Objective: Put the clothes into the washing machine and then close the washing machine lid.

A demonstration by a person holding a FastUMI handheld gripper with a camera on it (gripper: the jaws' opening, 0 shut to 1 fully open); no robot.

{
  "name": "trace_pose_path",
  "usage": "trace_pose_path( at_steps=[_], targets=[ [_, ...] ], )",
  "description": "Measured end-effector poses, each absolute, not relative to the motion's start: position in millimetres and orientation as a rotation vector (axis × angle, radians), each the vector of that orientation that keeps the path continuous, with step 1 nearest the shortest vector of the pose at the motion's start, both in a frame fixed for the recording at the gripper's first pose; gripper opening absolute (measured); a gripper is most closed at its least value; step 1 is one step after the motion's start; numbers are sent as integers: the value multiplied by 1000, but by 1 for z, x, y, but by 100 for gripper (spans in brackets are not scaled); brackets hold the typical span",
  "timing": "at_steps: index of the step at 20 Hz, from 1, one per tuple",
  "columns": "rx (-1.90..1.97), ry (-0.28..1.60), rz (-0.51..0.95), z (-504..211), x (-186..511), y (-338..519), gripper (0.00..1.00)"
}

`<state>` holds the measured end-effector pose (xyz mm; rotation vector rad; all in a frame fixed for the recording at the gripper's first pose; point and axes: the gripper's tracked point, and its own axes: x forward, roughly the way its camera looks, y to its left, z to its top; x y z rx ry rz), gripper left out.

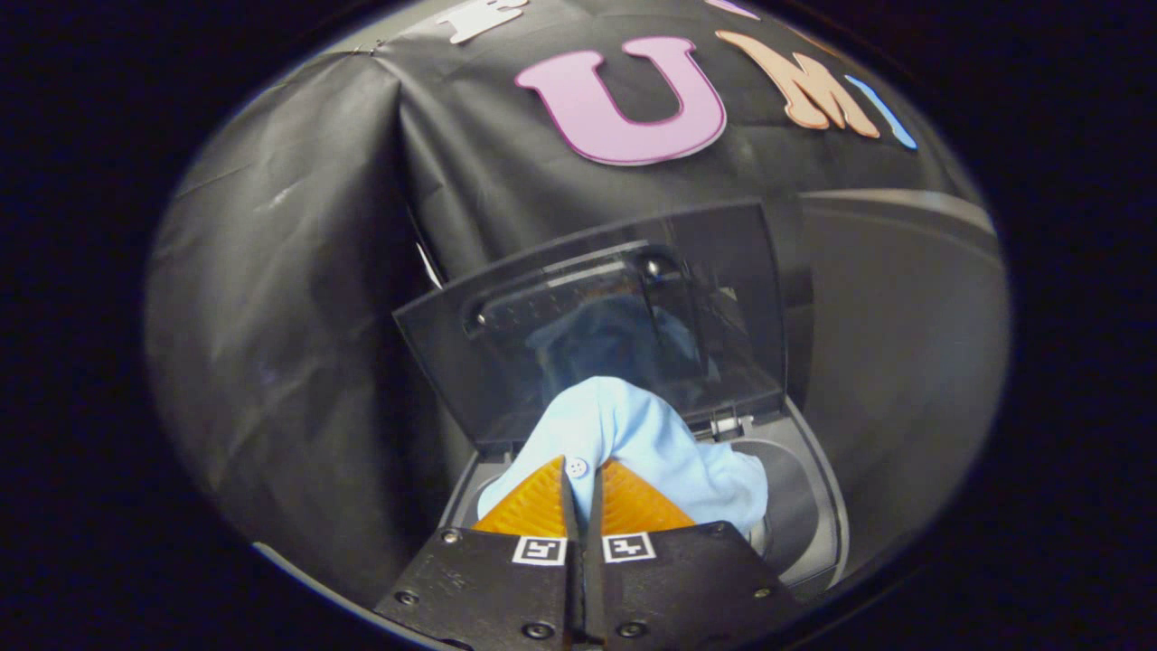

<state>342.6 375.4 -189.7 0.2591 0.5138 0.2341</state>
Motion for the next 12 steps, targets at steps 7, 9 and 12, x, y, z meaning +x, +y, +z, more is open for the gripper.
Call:
trace_pose_path(
  at_steps=[7, 9, 12],
  targets=[
    [235, 644, 201, -256, 339, 376, 2],
    [222, 680, 194, -269, 335, 377, 2],
    [189, 721, 176, -281, 332, 377, 7]
  ],
)
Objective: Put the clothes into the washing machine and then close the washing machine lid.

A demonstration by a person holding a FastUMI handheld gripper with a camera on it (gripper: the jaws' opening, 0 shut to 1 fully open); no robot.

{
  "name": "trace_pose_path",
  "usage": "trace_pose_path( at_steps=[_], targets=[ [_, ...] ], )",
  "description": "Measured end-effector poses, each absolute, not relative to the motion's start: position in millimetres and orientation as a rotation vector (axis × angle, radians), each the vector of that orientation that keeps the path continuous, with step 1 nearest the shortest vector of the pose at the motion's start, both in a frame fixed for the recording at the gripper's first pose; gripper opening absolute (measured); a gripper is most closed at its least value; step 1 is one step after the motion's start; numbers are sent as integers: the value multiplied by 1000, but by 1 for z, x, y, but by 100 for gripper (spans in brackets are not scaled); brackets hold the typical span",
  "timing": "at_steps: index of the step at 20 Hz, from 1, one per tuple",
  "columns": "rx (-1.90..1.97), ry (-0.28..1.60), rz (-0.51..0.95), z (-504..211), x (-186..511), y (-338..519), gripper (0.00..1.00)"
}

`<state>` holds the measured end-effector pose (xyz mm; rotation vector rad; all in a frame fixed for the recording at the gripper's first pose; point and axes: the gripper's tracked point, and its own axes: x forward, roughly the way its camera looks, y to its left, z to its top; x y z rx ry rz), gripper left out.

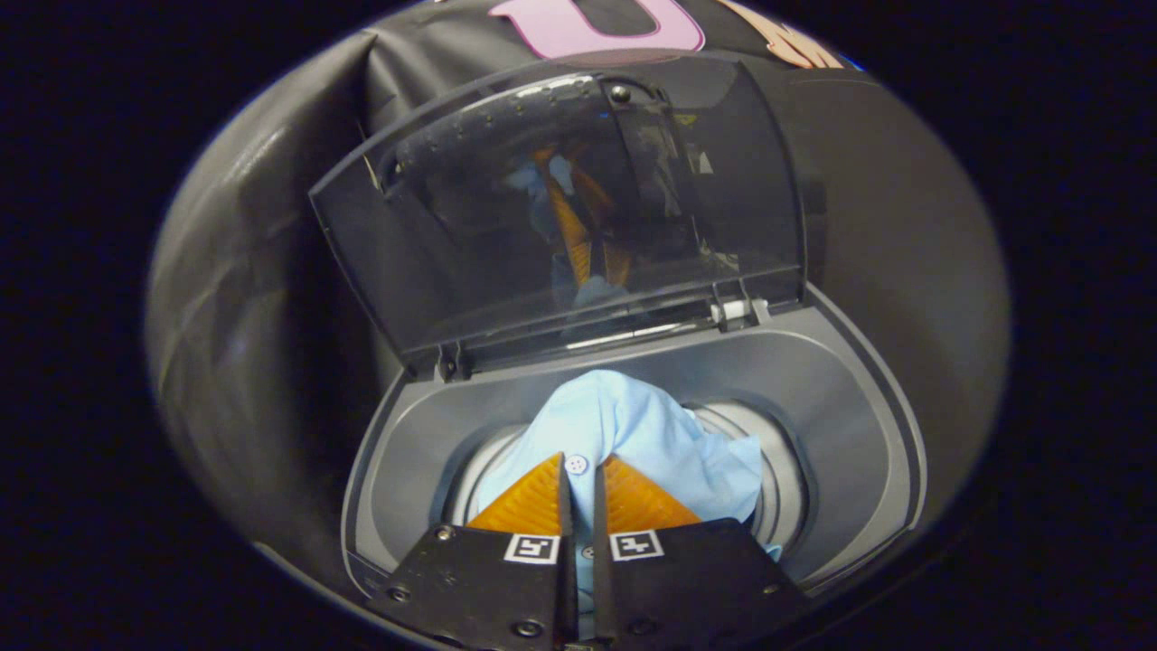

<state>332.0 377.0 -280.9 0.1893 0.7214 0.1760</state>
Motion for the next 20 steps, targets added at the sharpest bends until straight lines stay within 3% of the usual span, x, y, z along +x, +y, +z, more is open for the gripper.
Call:
trace_pose_path(
  at_steps=[3, 9, 11, 20],
  targets=[
    [151, 719, 191, -277, 328, 380, 14],
    [42, 700, 193, -263, 313, 378, 91],
    [52, 673, 206, -248, 310, 382, 98],
    [101, 499, 179, -125, 337, 377, 97]
  ],
)
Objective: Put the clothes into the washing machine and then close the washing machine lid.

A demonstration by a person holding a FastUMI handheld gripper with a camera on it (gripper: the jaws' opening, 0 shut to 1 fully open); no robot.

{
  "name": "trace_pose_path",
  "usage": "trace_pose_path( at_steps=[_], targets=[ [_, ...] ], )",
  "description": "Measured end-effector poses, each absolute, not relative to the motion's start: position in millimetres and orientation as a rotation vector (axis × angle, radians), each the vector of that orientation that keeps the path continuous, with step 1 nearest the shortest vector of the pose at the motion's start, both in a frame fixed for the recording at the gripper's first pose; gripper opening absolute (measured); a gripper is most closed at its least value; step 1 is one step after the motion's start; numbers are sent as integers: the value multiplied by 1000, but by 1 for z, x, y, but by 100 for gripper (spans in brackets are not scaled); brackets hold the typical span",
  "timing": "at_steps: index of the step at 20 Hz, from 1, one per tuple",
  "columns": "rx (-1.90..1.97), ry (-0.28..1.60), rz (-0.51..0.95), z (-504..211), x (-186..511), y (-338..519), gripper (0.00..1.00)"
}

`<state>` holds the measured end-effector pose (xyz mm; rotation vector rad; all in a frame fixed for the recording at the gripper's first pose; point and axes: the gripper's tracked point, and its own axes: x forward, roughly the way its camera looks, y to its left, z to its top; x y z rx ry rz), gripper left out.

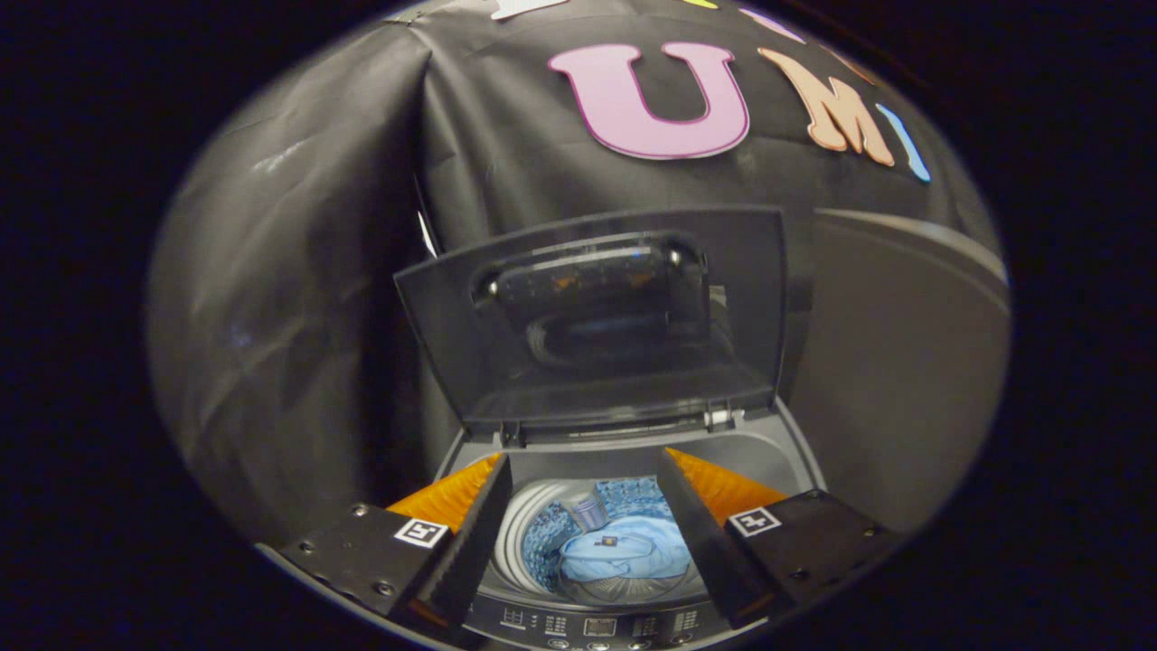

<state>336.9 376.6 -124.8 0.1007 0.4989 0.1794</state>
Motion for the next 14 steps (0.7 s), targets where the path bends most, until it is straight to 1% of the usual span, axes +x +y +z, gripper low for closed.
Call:
trace_pose_path(
  at_steps=[7, 10, 14],
  targets=[
    [92, 369, 172, -42, 381, 380, 97],
    [42, 265, 188, -9, 411, 386, 97],
    [52, 214, 183, 26, 443, 398, 97]
  ],
)
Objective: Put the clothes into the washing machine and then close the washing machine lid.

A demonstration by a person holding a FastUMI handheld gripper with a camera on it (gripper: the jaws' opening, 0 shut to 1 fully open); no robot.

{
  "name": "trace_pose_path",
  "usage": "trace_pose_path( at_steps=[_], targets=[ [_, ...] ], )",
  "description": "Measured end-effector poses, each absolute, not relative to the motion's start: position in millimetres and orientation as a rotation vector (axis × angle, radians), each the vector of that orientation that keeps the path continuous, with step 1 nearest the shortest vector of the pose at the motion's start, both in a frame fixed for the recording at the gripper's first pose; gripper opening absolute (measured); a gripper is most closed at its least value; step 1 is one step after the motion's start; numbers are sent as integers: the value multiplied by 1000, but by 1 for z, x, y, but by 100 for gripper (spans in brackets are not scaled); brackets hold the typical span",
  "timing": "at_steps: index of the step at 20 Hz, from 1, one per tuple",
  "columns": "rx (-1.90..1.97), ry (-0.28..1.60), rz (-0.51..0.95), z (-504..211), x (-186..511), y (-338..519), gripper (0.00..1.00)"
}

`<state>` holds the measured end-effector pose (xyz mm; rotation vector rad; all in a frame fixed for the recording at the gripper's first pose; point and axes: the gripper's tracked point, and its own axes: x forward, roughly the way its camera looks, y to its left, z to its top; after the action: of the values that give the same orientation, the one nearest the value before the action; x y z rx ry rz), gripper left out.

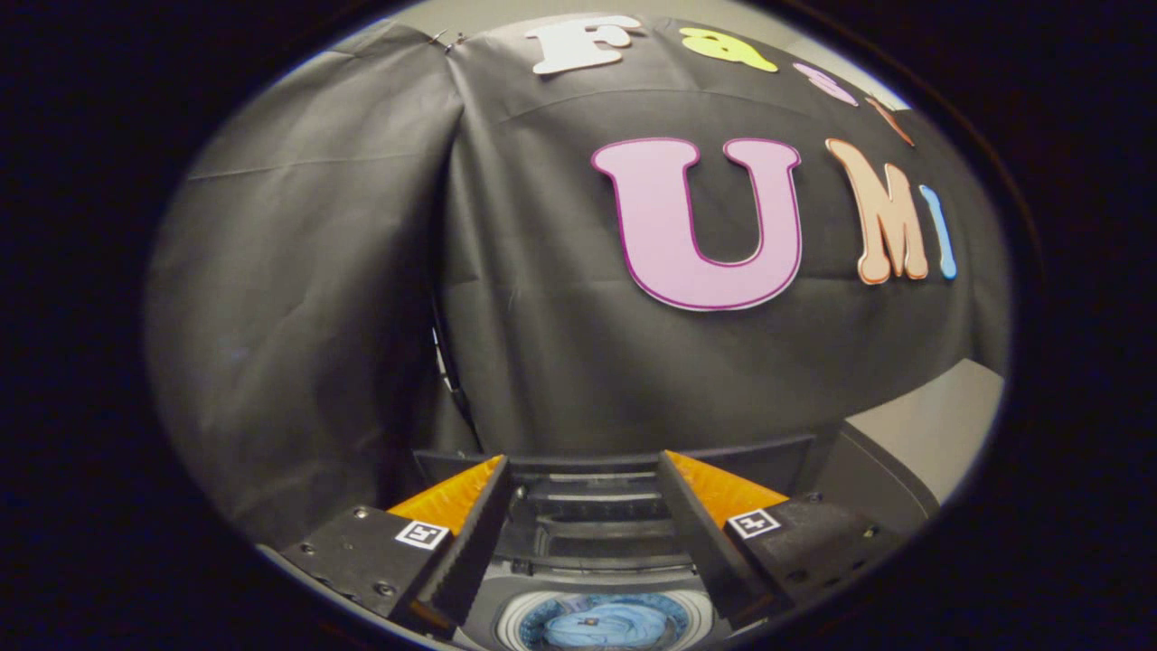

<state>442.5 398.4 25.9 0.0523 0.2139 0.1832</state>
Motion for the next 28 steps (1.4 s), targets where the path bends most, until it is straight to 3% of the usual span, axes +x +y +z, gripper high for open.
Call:
trace_pose_path(
  at_steps=[13, 28],
  targets=[
    [-14, 273, 3, -30, 547, 379, 97],
    [-14, 177, 35, -12, 520, 372, 98]
  ],
)
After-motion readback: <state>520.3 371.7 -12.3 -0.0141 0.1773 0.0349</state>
